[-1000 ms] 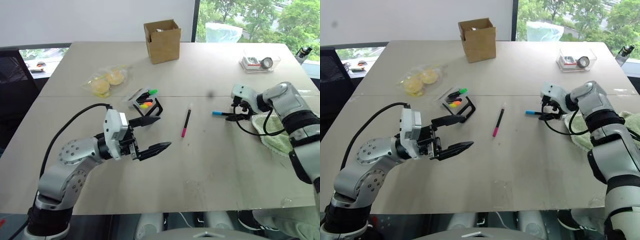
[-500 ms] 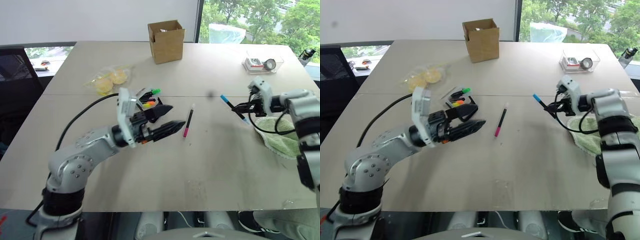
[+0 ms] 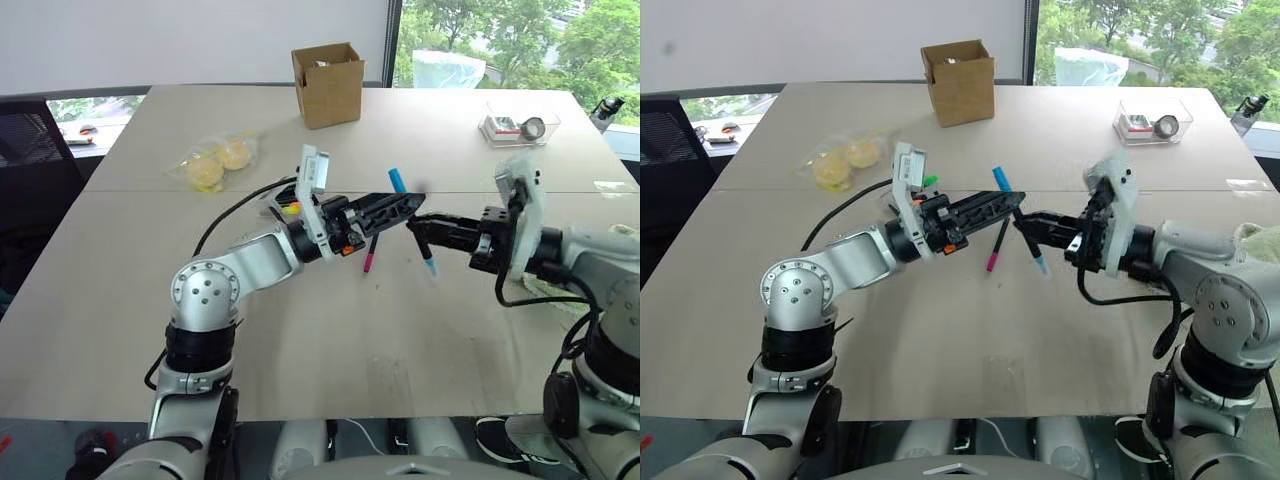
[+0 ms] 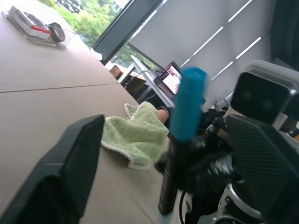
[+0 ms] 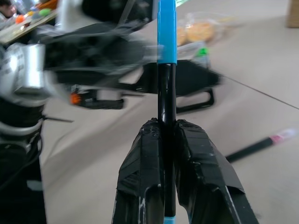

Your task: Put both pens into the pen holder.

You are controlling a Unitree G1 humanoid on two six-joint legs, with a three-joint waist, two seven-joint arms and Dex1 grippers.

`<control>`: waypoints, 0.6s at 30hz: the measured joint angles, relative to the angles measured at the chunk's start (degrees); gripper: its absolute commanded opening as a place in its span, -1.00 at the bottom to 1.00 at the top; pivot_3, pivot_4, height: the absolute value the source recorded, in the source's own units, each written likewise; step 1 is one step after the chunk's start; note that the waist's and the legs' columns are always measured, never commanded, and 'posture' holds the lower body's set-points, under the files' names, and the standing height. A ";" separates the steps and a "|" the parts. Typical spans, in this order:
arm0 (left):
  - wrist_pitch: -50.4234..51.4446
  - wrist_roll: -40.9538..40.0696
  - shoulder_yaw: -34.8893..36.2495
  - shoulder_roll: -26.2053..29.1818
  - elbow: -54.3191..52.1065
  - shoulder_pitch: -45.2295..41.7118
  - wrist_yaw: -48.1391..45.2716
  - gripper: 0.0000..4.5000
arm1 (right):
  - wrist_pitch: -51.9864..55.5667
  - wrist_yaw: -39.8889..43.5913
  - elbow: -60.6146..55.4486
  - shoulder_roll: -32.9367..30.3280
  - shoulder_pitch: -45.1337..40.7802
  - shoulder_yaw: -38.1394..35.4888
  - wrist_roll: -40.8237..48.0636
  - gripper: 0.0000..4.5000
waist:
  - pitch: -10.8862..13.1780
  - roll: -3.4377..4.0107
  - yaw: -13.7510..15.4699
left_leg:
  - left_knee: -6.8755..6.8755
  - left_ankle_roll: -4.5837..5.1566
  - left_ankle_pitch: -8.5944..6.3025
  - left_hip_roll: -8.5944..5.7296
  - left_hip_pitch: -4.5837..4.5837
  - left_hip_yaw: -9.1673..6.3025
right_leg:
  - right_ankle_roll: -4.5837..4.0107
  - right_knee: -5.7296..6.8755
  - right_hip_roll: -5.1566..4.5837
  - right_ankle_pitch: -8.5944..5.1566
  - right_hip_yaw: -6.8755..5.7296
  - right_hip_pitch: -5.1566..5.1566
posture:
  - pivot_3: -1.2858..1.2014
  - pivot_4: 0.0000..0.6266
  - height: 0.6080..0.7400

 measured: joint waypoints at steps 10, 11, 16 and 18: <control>0.95 -0.36 0.60 1.44 0.01 -0.40 -1.37 -1.00 | -1.58 -6.58 0.02 1.93 0.05 1.26 3.78 -0.80 | 0.00 0.00 -0.08 | -0.04 -0.03 0.01 0.04 -0.04 -0.03 | 0.00 -0.07 0.05 -0.01 0.00 -0.02 | 0.03 -0.52 1.00; 0.56 0.10 0.77 1.78 -0.44 -0.40 -1.62 -1.00 | -3.64 -7.09 0.21 1.39 0.27 2.43 3.50 -0.59 | 0.00 0.00 -0.10 | -0.04 -0.02 0.01 0.04 -0.04 -0.02 | 0.00 -0.08 0.05 -0.01 0.00 -0.02 | 0.03 -0.52 1.00; -0.12 3.83 1.86 7.59 -3.12 -0.49 -4.17 -1.00 | -11.32 -6.09 1.64 -4.38 4.07 4.23 3.23 0.42 | 0.02 -0.03 -0.03 | -0.10 -0.02 0.01 0.01 -0.06 -0.02 | 0.01 -0.18 0.05 -0.02 -0.01 -0.02 | 0.03 -0.52 1.00; -3.39 12.35 2.35 15.81 -5.71 -0.33 -9.41 -1.00 | -15.13 -4.57 2.58 -9.70 7.45 4.18 2.52 0.85 | 0.04 -0.05 -0.19 | -0.19 -0.04 0.02 -0.14 -0.06 0.05 | 0.00 -0.23 0.08 -0.02 0.04 -0.07 | 0.03 -0.52 1.00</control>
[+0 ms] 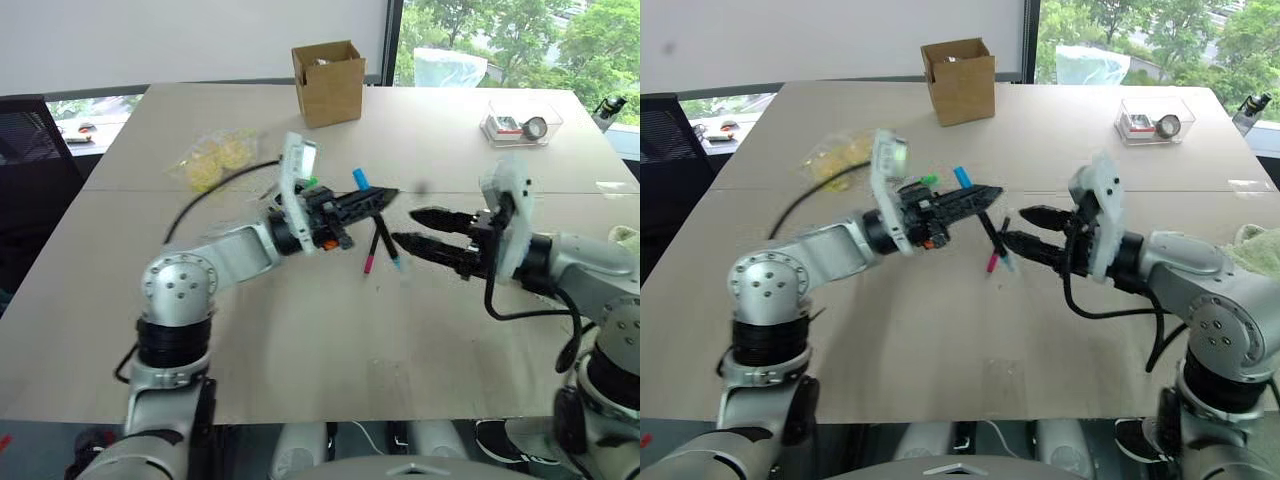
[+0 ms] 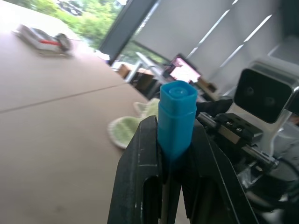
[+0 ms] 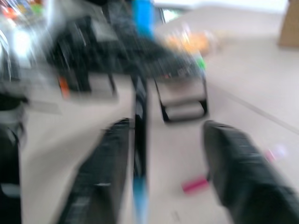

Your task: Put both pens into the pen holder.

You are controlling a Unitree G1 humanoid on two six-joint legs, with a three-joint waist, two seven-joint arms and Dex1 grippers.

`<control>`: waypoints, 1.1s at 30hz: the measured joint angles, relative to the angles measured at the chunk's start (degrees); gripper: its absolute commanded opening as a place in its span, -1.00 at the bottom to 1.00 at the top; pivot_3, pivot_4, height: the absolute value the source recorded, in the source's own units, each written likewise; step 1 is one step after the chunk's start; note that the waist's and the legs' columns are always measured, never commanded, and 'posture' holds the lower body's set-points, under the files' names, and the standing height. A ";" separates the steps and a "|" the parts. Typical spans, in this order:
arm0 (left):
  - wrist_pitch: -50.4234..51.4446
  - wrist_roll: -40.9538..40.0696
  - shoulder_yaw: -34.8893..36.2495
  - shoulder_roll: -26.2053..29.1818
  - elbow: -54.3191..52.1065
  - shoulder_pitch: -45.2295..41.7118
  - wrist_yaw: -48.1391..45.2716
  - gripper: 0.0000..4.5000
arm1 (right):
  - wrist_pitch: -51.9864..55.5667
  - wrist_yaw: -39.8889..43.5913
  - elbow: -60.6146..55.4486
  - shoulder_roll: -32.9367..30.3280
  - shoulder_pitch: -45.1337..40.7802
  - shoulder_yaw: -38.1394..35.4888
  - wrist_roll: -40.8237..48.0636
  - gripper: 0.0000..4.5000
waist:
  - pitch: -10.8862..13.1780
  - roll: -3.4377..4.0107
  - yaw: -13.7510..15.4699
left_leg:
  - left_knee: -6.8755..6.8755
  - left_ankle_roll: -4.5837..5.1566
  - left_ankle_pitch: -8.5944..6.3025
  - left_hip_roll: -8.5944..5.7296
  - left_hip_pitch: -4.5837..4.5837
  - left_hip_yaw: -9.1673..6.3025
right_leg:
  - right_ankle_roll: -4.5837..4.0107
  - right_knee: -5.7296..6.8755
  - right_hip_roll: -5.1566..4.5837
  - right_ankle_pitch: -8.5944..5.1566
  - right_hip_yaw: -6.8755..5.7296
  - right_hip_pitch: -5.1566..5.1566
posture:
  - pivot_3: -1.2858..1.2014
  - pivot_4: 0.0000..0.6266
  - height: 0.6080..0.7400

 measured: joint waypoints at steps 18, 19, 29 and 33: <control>-36.03 53.20 -10.11 10.94 -0.73 1.64 -19.87 -1.00 | -14.89 0.00 4.51 -7.37 3.44 5.32 -2.43 0.97 | 0.04 -0.08 0.69 | -0.08 0.10 -0.07 0.34 -0.02 0.18 | 0.02 -0.16 0.06 -0.01 0.09 -0.05 | 0.03 -0.52 1.00; -36.99 55.31 -10.77 11.04 -0.63 2.07 -19.84 -1.00 | -14.99 -0.18 4.51 -7.51 3.60 5.32 -2.34 0.97 | 0.04 -0.08 0.69 | -0.08 0.10 -0.07 0.35 -0.02 0.18 | 0.01 -0.15 0.07 -0.01 0.09 -0.05 | 0.03 -0.52 1.00; -38.43 66.45 -11.74 9.61 0.90 3.13 -19.15 -1.00 | -19.16 0.78 2.70 -9.17 5.72 4.96 0.04 0.97 | 0.04 -0.08 1.13 | -0.06 0.14 -0.09 0.37 -0.03 0.18 | 0.02 -0.13 0.08 0.00 0.08 -0.06 | 0.03 -0.52 1.00; -40.05 68.11 -11.79 7.63 3.10 3.74 -19.14 -1.00 | -20.64 0.86 1.90 -9.91 5.81 5.03 0.07 0.97 | 0.05 -0.09 1.28 | -0.06 0.14 -0.09 0.37 -0.02 0.18 | 0.02 -0.12 0.08 0.00 0.08 -0.05 | 0.03 -0.52 1.00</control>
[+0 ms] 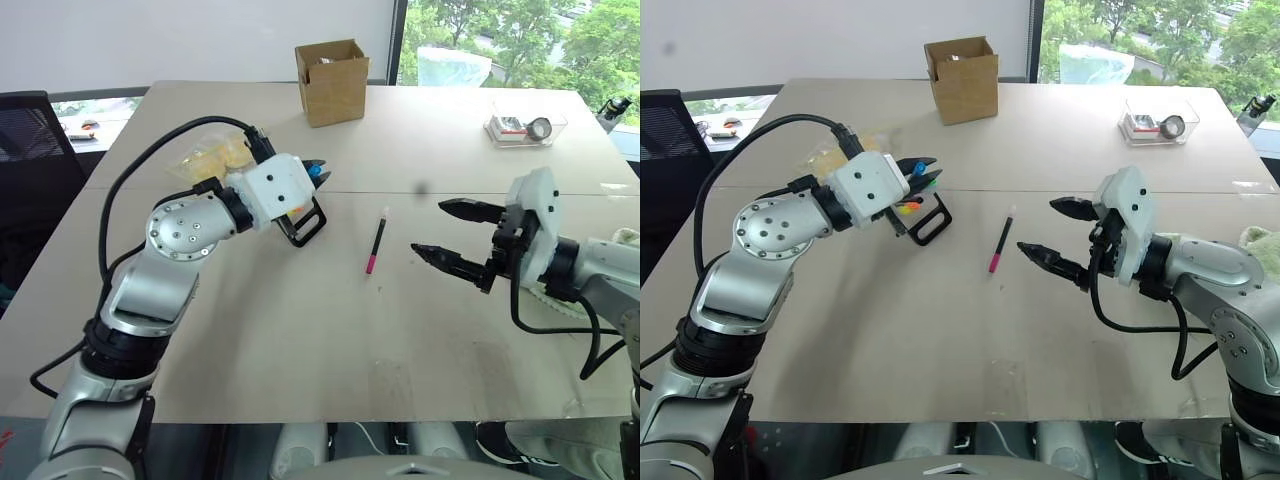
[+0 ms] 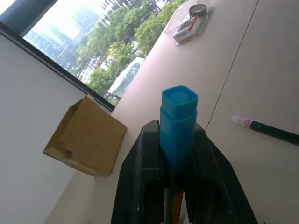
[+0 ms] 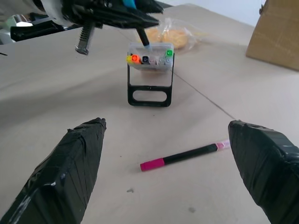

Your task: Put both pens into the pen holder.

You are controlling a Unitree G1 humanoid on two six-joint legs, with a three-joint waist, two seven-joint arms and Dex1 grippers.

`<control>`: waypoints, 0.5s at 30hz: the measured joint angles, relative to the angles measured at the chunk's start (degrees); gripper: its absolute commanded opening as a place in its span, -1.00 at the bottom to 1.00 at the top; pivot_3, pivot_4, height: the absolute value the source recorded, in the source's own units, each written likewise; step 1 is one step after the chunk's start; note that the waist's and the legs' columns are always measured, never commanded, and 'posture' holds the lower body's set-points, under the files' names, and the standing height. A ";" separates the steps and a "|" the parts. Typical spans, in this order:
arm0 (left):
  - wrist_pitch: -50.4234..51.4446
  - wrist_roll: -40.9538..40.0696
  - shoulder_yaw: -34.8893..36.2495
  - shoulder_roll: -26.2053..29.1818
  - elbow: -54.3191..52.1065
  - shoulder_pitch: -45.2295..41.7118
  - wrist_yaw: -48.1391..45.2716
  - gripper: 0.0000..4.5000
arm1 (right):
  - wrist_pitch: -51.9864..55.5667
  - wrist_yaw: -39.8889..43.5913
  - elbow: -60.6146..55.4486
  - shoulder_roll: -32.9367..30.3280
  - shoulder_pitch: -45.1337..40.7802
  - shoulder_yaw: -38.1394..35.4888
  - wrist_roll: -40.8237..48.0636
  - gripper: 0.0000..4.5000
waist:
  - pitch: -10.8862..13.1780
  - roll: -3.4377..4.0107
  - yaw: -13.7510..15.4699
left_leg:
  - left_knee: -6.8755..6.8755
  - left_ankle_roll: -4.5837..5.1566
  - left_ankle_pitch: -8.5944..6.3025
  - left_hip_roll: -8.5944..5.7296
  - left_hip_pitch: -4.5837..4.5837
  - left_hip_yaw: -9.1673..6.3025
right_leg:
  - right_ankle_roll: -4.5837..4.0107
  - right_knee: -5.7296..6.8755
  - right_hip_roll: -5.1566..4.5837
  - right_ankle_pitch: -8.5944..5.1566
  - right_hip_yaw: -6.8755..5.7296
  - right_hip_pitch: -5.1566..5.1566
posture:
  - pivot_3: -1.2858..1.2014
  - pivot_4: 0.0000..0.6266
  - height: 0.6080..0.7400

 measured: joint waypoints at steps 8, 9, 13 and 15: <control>-2.57 5.82 -0.89 -2.50 7.98 0.01 2.42 -0.03 | -0.41 -2.26 0.00 -0.15 -0.27 1.96 -0.16 1.00 | 0.01 -0.01 0.00 | 0.02 0.00 0.00 0.01 -0.01 -0.01 | 0.00 0.02 0.00 0.00 -0.01 0.00 | 0.03 -0.52 1.00; -2.74 5.73 -0.56 -2.84 8.49 0.04 2.38 0.18 | -0.38 -3.12 0.05 0.00 -0.55 3.05 -0.71 1.00 | 0.01 -0.01 0.00 | 0.02 0.00 0.00 0.02 -0.01 -0.01 | 0.00 0.02 0.00 0.00 -0.01 0.00 | 0.03 -0.52 1.00; 3.63 -5.94 5.12 -9.30 5.36 0.69 1.00 0.78 | 2.83 -11.83 4.53 6.26 -5.09 12.70 -6.87 1.00 | -0.01 -0.04 -0.32 | 0.09 -0.02 0.01 0.06 -0.01 0.03 | 0.00 0.09 -0.03 0.01 0.01 -0.01 | 0.03 -0.52 1.00; 13.05 -17.18 8.59 -11.07 -0.45 1.51 -0.74 0.78 | 5.68 -17.52 9.40 11.80 -7.76 17.59 -10.55 1.00 | -0.01 -0.08 -0.86 | 0.15 -0.16 0.10 0.09 -0.07 -0.03 | -0.01 0.16 -0.04 0.01 0.00 -0.04 | 0.03 -0.52 1.00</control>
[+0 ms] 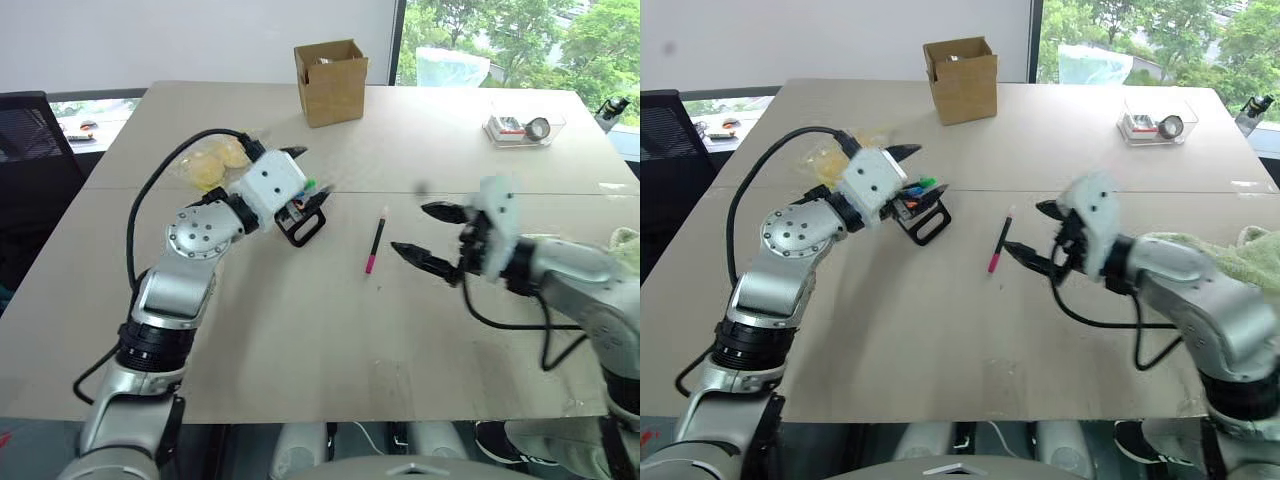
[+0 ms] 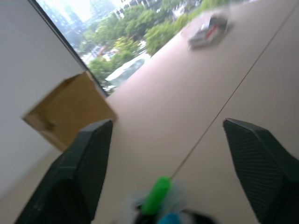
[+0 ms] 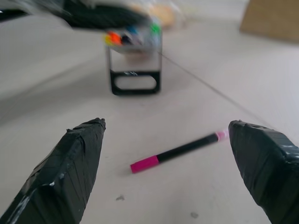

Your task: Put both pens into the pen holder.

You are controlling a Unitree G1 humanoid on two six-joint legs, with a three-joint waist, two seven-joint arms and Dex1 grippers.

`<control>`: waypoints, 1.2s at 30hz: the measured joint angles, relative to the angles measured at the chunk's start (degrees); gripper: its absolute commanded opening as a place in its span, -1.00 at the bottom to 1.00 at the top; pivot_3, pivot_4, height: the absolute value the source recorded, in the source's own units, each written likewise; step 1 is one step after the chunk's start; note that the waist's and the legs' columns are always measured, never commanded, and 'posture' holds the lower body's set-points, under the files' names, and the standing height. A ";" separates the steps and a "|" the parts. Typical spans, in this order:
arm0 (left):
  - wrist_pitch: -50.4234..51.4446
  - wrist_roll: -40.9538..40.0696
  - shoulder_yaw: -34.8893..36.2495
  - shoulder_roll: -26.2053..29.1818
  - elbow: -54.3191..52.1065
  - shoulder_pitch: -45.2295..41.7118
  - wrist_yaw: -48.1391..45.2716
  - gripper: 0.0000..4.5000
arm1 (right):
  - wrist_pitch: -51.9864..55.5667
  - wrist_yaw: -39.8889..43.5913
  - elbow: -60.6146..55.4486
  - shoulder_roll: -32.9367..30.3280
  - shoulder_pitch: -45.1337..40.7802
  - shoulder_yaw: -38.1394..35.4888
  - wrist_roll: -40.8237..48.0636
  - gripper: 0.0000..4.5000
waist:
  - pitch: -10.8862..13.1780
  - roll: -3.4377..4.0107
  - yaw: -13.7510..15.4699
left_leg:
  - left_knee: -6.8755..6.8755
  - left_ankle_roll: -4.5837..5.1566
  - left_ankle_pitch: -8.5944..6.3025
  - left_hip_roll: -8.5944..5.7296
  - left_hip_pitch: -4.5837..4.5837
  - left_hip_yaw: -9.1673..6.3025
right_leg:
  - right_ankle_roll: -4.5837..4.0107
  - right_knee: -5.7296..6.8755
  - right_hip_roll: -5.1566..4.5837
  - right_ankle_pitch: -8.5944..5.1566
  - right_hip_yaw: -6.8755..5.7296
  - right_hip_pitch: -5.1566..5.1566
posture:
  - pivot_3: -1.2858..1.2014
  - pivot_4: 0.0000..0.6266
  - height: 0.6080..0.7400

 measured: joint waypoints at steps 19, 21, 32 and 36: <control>65.65 -27.88 -2.79 -6.38 2.60 -20.72 22.70 0.78 | -16.72 18.17 -8.50 -13.33 21.63 -14.49 -0.85 1.00 | 0.01 -0.26 0.66 | 0.18 0.19 -0.11 -0.44 -0.01 -0.75 | 0.19 0.02 0.13 -0.05 -0.01 0.29 | 0.03 -0.52 1.00; 65.76 -26.14 -6.85 -8.44 8.36 -23.33 24.78 0.78 | -20.00 19.27 -10.94 -13.78 25.76 -17.76 -1.01 1.00 | 0.02 -0.27 0.38 | 0.13 0.17 -0.10 -0.50 0.05 -0.91 | 0.17 0.05 0.26 -0.06 0.09 0.27 | 0.03 -0.52 1.00; 55.86 -6.63 -10.80 -26.50 44.23 -36.38 32.67 0.78 | -24.61 17.18 -23.41 -12.96 42.20 -29.86 -1.71 1.00 | 0.02 -0.28 1.00 | 0.12 0.14 -0.08 -0.86 0.01 -0.92 | 0.20 -0.04 0.13 -0.06 0.27 0.23 | 0.03 -0.52 1.00; 49.51 -2.71 -8.37 -30.02 55.39 -41.32 33.11 0.78 | -24.53 14.53 -26.35 -11.46 44.75 -30.43 -1.65 1.00 | 0.02 -0.29 1.13 | 0.11 0.14 -0.09 -0.87 -0.01 -0.97 | 0.21 -0.03 0.13 -0.07 0.22 0.21 | 0.03 -0.52 1.00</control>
